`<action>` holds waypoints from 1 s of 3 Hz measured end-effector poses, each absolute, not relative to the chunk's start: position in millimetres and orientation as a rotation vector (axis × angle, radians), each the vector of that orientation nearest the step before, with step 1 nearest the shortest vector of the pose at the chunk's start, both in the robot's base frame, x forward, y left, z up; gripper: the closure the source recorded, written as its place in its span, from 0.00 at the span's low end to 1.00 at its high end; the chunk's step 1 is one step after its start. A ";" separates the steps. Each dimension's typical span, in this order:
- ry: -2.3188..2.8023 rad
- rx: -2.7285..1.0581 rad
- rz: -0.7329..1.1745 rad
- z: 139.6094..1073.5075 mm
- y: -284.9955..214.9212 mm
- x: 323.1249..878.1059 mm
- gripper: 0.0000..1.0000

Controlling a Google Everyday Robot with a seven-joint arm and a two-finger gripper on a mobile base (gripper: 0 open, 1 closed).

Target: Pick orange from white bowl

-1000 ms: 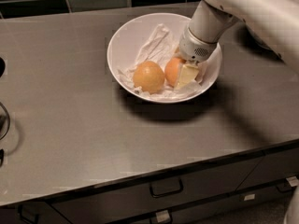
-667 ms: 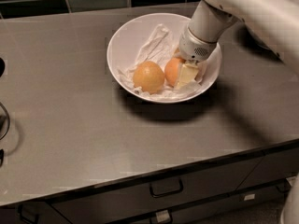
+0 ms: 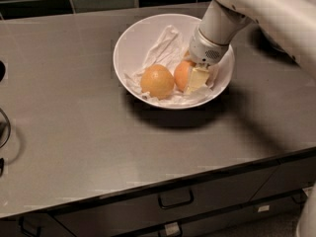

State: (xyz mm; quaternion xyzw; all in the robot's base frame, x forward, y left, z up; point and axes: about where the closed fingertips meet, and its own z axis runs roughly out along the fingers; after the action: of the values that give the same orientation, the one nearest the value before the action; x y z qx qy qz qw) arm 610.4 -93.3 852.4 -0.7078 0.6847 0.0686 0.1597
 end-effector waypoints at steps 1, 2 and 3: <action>1.931 -1.997 0.167 874.9 -93.2 603.9 1.00; 1.908 -1.978 0.108 902.3 -95.2 597.1 1.00; 1.891 -1.961 0.056 926.2 -97.4 591.1 1.00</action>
Offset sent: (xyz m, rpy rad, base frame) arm -0.0228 -0.0076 0.0877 0.0020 -0.1562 -0.0238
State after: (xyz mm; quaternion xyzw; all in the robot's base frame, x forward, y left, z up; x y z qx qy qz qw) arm 591.1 -97.4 926.2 -0.7041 0.6789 0.0200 0.2072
